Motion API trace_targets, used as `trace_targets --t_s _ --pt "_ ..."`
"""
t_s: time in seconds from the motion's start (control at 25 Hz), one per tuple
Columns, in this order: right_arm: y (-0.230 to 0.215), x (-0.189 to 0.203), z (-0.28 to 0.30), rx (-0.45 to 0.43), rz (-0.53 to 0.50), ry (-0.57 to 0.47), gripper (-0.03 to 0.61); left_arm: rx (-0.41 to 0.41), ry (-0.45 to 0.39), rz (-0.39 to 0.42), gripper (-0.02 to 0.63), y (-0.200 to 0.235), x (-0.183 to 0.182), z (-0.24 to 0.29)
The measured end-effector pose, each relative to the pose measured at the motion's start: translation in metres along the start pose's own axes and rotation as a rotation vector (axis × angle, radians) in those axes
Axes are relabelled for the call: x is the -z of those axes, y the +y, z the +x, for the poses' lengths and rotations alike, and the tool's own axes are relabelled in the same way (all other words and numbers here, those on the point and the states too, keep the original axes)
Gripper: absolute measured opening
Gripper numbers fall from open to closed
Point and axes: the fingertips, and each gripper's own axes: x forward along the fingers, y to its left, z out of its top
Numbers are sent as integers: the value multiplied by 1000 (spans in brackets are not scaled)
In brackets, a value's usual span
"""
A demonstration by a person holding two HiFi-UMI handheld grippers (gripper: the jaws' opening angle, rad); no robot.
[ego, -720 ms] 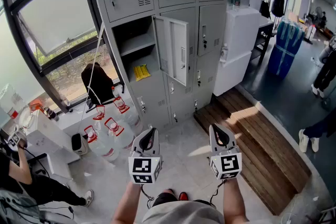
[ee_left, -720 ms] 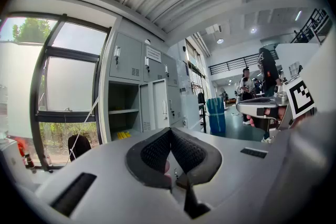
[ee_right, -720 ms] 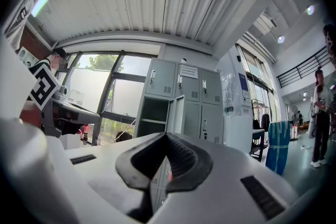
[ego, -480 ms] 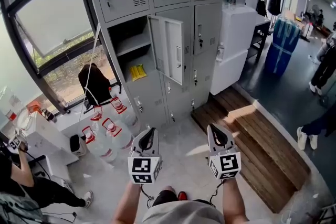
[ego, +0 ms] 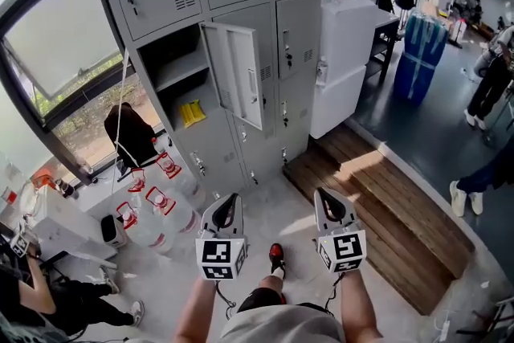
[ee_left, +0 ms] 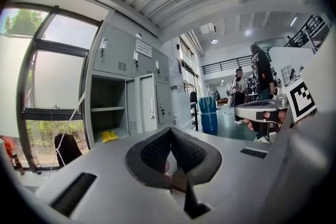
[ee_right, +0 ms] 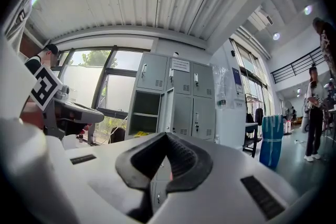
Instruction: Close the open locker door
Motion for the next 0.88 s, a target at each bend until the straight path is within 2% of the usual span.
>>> trace_targets --t_s 0.48,0.88 --pt "-53 11 111 -47 -9 7 15 0 5 -26 21 23 -7 129" --pt "-81 4 230 -170 3 -11 15 -90 15 -49 21 68 -23 223"
